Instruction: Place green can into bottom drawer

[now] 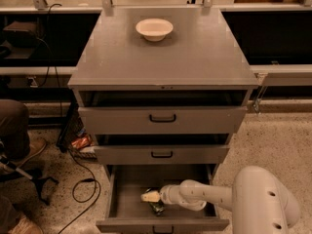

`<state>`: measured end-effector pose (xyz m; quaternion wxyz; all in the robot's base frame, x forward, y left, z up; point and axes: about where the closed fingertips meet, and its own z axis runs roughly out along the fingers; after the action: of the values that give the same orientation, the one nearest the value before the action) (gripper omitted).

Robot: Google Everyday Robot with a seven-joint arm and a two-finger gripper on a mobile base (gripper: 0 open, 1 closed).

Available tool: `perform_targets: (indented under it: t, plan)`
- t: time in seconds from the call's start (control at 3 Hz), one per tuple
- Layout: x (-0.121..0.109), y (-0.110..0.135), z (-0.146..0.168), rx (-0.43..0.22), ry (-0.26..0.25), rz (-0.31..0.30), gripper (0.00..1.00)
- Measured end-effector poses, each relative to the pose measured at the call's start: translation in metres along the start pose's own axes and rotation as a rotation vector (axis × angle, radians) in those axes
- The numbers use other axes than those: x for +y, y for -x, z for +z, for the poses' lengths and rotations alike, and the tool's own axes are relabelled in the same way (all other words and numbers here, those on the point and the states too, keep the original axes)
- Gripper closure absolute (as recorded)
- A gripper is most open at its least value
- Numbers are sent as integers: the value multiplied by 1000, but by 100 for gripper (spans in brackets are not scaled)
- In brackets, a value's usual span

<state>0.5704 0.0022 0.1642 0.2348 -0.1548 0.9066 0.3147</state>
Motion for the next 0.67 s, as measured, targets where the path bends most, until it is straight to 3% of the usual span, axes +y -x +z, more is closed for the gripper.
perform_targets:
  t: [0.67]
  plan:
    - [-41, 40, -61, -127, -49, 26, 0]
